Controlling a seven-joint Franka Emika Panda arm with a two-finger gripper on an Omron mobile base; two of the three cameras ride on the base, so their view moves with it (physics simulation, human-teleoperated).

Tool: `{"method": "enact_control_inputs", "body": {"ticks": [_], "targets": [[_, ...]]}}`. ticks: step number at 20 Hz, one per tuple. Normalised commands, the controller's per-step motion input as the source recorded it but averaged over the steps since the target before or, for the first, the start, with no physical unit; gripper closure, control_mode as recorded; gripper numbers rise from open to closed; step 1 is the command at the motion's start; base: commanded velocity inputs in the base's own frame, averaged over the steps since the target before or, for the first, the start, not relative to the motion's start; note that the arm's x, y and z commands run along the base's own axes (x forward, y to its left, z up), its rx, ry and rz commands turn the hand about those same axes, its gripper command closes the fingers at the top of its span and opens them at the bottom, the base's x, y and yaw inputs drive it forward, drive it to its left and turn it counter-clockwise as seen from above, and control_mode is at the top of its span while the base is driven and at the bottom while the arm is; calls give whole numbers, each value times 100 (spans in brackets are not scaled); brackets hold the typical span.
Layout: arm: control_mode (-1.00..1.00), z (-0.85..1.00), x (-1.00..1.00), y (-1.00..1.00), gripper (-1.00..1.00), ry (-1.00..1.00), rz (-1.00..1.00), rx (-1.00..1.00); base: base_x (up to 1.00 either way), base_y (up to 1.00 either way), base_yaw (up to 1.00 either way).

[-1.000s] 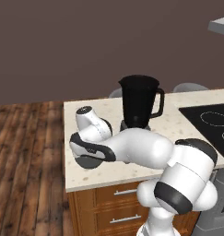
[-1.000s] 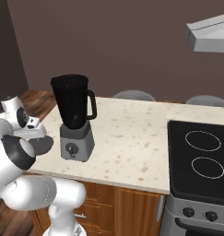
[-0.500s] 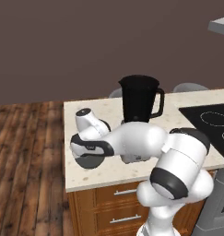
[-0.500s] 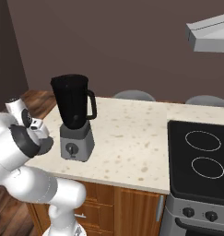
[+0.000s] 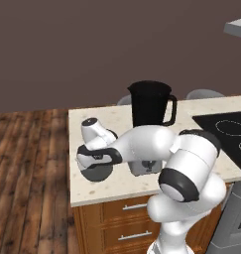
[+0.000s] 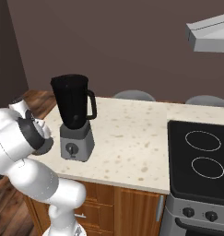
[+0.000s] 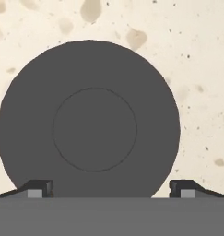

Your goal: Close the lid blender by securely placing the lid on top.

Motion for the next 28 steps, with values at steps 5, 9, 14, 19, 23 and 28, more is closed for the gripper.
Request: {"method": "enact_control_inputs", "body": {"ticks": [5, 9, 14, 19, 23, 28], "targets": [[-100, -8, 15, 4, -100, 0, 0, 0, 0, 0, 0], [-100, -9, 11, 6, -100, 0, 0, 0, 0, 0, 0], [-100, -15, 7, 5, -100, 0, 0, 0, 0, 0, 0], [-100, -26, 6, 0, -100, 0, 0, 0, 0, 0, 0], [-100, -36, 0, 0, -100, 0, 0, 0, 0, 0, 0], [-100, -32, 1, 0, -100, 0, 0, 0, 0, 0, 0]]}}
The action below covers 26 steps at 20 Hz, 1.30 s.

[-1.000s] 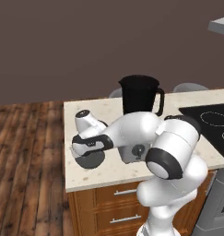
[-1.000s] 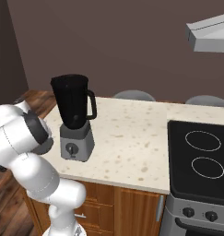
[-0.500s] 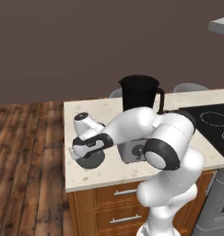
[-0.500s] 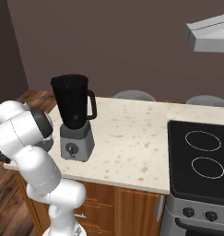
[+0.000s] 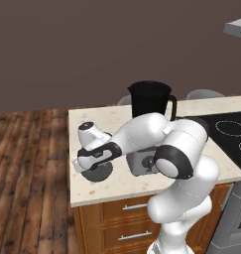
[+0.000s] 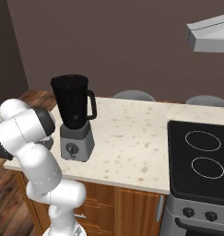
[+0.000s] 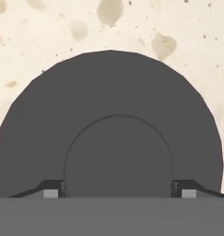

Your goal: Close the lid blender by securely placing the lid on top.

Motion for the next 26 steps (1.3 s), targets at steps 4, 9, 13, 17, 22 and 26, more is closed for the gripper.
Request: {"method": "enact_control_inputs", "body": {"ticks": [4, 9, 13, 17, 22, 26], "targets": [[-100, -42, 0, 0, 100, 0, 0, 0, 0, 0, 0], [-100, -34, 0, 0, 100, -3, 0, 4, 0, 0, 0], [-100, -10, 0, 0, 100, -7, 0, 9, 0, 0, 0], [-100, 7, -3, 0, 100, -6, 0, 3, 0, 0, 0], [-100, 57, -26, 0, 100, -12, 0, 2, 0, 0, 0], [-100, 88, -30, 0, 100, -12, 0, 0, 0, 0, 0]]}}
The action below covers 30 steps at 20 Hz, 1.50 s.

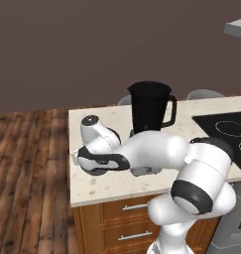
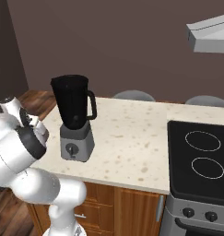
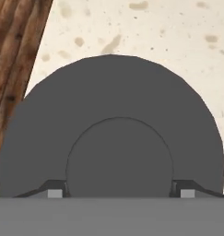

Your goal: Close the lid blender by securely placing the lid on top.

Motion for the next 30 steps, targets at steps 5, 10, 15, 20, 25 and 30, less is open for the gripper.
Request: {"method": "enact_control_inputs", "body": {"ticks": [5, 10, 15, 20, 25, 30], "targets": [[-100, 100, -31, 0, 100, -14, 0, 0, 0, 0, 0], [-100, 100, -35, 0, 100, -14, 1, 0, 0, 0, 0], [-100, 94, -39, 0, 100, -15, 5, 0, 0, 0, 0], [-100, 90, -34, -11, 100, -16, 8, 0, 0, 0, 0], [-100, 73, -17, -27, 100, -14, 8, 0, 0, 0, 0], [-100, 66, 0, -47, 100, -8, 3, 0, 0, 0, 0]]}}
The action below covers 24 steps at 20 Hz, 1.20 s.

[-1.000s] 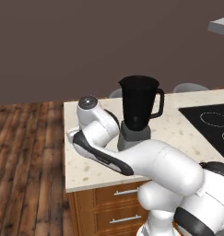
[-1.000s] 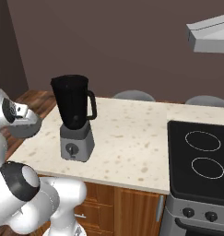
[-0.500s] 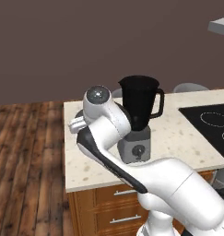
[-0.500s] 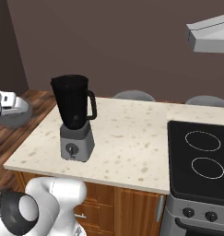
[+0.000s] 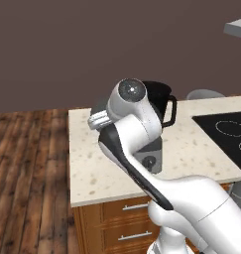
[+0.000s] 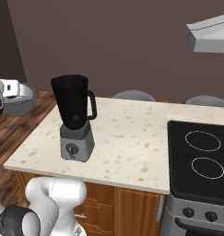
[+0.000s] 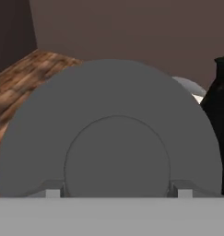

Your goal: Close the lid blender by securely placing the lid on top.

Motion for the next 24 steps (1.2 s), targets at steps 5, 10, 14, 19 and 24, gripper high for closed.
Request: {"method": "enact_control_inputs", "body": {"ticks": [5, 10, 14, 19, 24], "targets": [[-100, 68, -1, -50, 100, -13, 2, 0, 0, 0, 0], [-100, 89, -14, -42, 100, -16, 1, 0, 0, 0, 0], [-100, 88, -4, -45, 100, -5, 0, 0, 0, 0, 0], [-100, 46, 3, -60, 100, 0, 0, 1, 0, 0, 0], [-100, 9, 17, -53, 100, 1, 0, 8, 0, 0, 0]]}}
